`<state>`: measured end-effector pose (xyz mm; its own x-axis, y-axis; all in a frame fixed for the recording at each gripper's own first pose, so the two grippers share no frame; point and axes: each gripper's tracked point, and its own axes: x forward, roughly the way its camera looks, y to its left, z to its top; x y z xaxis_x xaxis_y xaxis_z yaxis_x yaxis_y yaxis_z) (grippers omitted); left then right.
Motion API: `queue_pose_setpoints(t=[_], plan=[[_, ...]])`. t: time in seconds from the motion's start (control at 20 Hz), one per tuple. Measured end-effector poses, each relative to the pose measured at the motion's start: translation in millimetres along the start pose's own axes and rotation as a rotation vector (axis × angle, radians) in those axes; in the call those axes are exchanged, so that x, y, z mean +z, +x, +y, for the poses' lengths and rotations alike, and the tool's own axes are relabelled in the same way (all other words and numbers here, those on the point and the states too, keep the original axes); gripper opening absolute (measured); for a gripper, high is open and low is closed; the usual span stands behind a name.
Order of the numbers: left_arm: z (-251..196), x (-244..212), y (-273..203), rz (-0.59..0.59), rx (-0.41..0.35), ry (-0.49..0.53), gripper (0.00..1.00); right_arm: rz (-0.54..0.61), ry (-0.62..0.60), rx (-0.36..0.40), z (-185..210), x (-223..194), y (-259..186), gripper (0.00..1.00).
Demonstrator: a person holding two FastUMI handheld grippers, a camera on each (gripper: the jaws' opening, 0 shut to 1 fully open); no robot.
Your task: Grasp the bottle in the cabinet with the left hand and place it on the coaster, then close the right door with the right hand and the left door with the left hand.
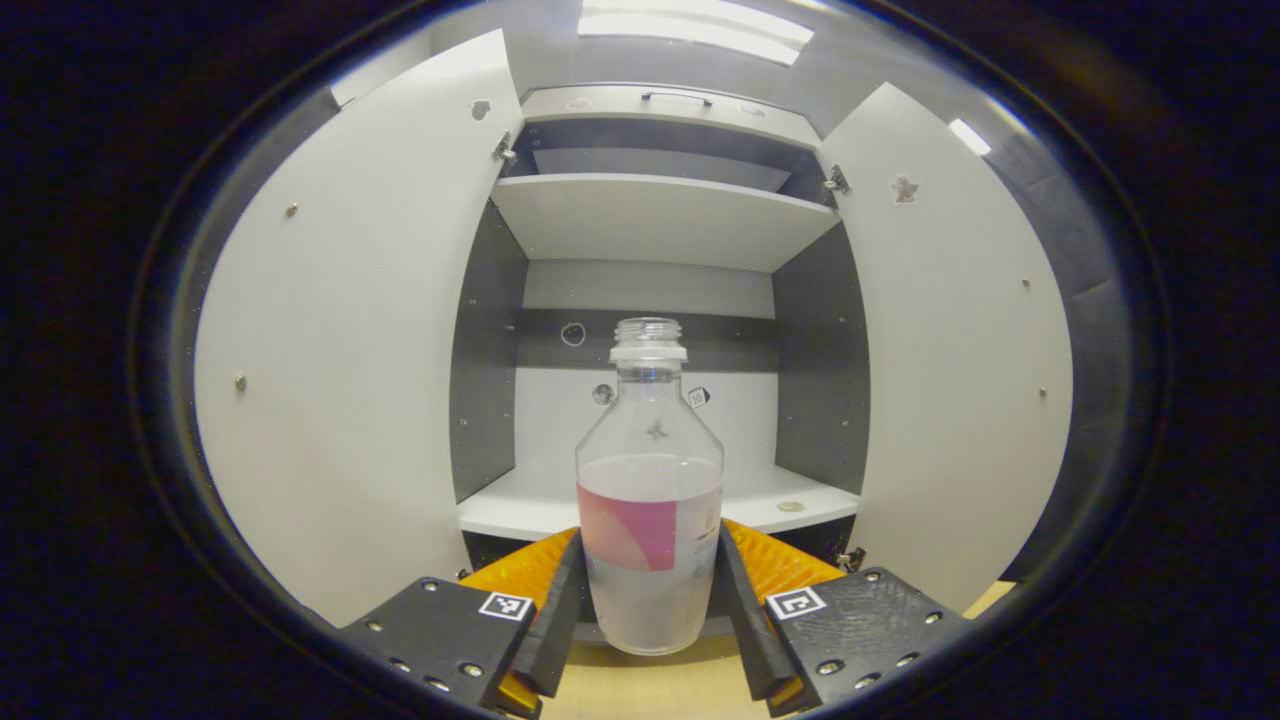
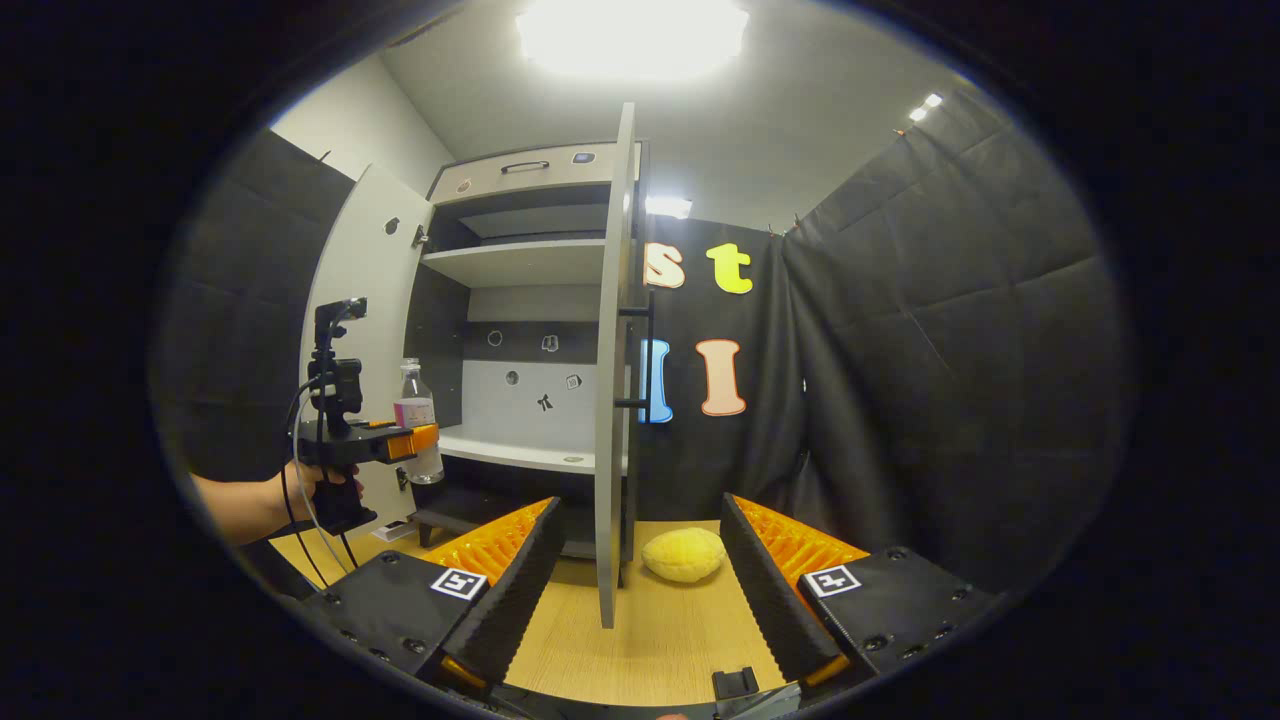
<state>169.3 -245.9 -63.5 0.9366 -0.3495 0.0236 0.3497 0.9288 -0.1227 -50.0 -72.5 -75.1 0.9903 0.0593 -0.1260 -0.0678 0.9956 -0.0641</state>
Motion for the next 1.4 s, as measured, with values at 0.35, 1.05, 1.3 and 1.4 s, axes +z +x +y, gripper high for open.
queue_pose_setpoints(t=[0.35,1.05,1.3,1.4], plan=[[-4,-45,-45,0.04,0.015,-0.011,0.7,0.009,-0.006,0.052,5,-10,-16,0.99],[-16,-158,-107,0.171,0.006,-0.02,0.7,0.047,0.016,0.119,24,-23,-2,0.99],[-22,-205,-125,0.248,0.013,-0.027,0.7,0.072,-0.002,0.143,31,-26,2,0.99],[-23,-223,-130,0.276,0.016,-0.03,0.7,0.08,-0.004,0.15,33,-27,4,0.99]])
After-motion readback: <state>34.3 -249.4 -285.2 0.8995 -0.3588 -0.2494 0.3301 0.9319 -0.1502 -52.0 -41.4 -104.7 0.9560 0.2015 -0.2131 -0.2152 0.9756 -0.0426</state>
